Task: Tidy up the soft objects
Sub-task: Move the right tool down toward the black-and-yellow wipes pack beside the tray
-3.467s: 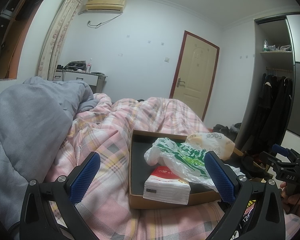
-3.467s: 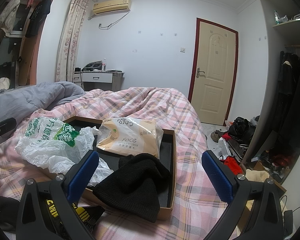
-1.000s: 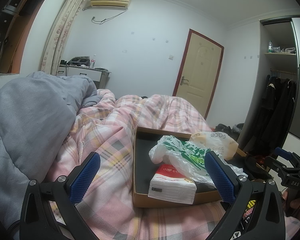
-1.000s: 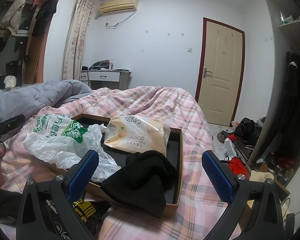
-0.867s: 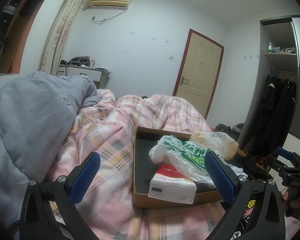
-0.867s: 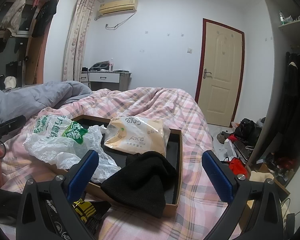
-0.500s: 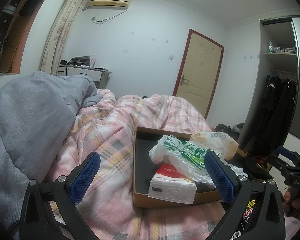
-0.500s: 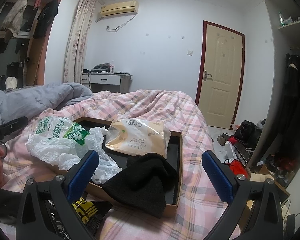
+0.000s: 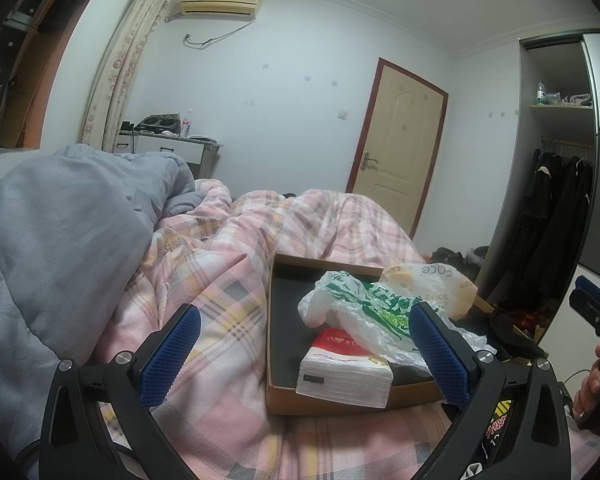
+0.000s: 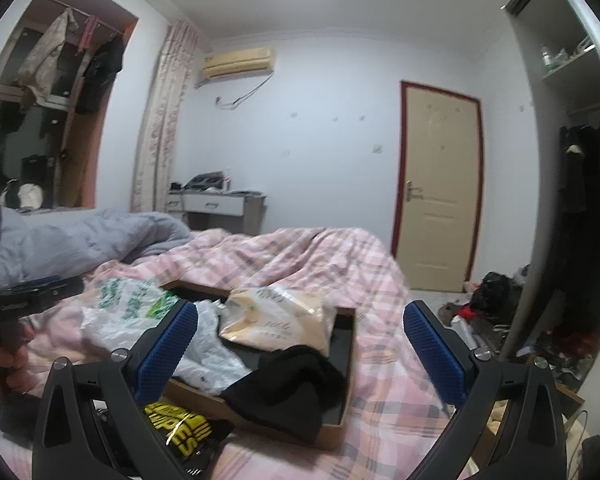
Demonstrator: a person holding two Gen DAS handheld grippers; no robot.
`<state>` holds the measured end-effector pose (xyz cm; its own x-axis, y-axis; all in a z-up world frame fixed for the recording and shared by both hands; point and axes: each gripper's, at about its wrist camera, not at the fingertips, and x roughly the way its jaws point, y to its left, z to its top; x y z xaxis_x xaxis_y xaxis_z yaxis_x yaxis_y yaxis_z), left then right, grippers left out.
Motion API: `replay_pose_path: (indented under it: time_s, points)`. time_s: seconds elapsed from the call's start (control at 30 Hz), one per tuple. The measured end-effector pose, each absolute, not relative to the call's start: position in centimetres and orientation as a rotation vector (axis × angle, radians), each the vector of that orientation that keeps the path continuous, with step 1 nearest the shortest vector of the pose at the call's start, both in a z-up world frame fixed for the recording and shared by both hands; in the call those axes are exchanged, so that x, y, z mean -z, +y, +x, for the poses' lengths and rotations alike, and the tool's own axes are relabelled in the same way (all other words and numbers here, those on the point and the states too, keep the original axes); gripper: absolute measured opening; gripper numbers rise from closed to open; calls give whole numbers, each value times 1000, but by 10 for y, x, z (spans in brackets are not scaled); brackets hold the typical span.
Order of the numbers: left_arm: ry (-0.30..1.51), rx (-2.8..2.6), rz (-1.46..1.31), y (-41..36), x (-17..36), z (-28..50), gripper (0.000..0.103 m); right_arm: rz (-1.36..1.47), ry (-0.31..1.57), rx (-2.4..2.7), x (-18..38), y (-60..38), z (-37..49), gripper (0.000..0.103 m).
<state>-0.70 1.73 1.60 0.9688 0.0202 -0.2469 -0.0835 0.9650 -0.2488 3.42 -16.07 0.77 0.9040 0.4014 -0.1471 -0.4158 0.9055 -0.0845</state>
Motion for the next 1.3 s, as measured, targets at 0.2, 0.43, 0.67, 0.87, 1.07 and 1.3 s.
replay_pose_path:
  time_s: [0.2, 0.43, 0.67, 0.87, 1.07, 1.3]
  points:
    - [246, -53, -261, 17, -17, -7, 103, -100, 47, -467, -14, -164, 22, 102]
    - [246, -53, -261, 17, -16, -7, 103, -38, 6, -444, -13, -164, 23, 102]
    - [246, -53, -261, 17, -16, -7, 103, -52, 68, -378, -3, -160, 26, 102]
    - [246, -53, -261, 17, -16, -7, 103, -68, 109, -398, 0, -163, 27, 102]
    - [246, -53, -260, 17, -17, -7, 103, -96, 82, -396, 0, -160, 19, 102]
    - [247, -53, -261, 17, -17, -7, 103, -215, 77, -421, 4, -142, 14, 102]
